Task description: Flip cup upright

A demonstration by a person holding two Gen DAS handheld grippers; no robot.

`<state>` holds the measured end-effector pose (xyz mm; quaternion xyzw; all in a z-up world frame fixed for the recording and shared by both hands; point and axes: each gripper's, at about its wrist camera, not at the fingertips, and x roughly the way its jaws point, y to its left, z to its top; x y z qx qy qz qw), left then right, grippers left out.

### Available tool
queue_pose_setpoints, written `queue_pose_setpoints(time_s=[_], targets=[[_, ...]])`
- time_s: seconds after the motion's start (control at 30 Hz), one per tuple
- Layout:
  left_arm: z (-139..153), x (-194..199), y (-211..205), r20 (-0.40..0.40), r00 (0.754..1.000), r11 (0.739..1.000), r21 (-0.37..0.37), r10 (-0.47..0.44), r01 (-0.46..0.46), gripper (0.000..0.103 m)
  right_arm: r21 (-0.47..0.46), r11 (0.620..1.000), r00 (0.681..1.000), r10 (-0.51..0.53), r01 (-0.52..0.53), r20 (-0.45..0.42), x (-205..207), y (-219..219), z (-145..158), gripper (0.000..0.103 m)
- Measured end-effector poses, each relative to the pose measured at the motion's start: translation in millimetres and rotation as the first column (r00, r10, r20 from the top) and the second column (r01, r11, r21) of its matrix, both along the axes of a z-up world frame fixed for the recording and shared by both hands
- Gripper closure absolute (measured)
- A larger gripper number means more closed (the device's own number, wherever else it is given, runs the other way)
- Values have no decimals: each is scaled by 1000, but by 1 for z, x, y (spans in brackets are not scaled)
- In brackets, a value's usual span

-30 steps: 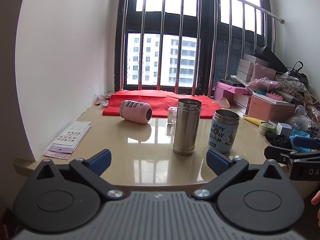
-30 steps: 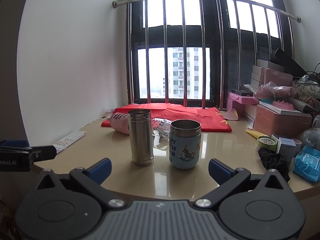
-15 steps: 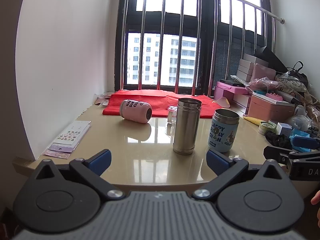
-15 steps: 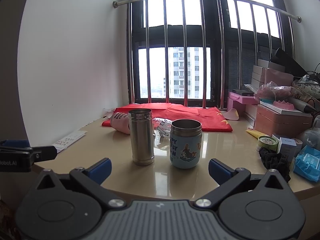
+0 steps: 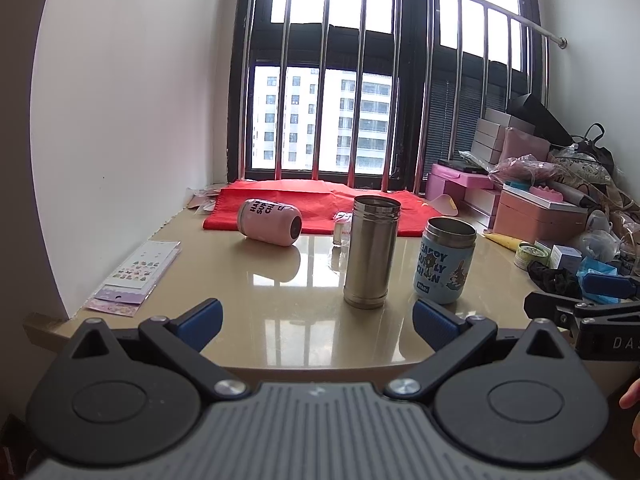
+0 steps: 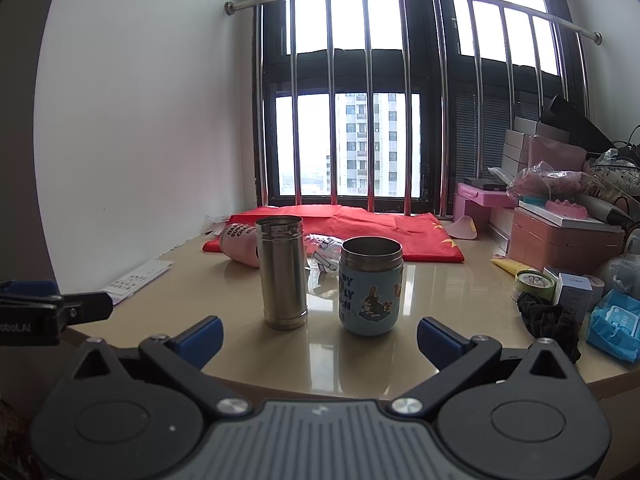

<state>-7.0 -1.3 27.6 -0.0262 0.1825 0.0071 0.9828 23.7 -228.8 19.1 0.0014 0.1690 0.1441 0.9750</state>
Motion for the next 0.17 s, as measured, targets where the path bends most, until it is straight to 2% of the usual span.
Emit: queue_pose_setpoints(time_s=[0.17], targets=[[-2, 1, 1, -8, 1000, 1000, -9, -10, 10, 0, -2, 1000, 1000, 1, -1, 1, 0, 0, -1, 0]])
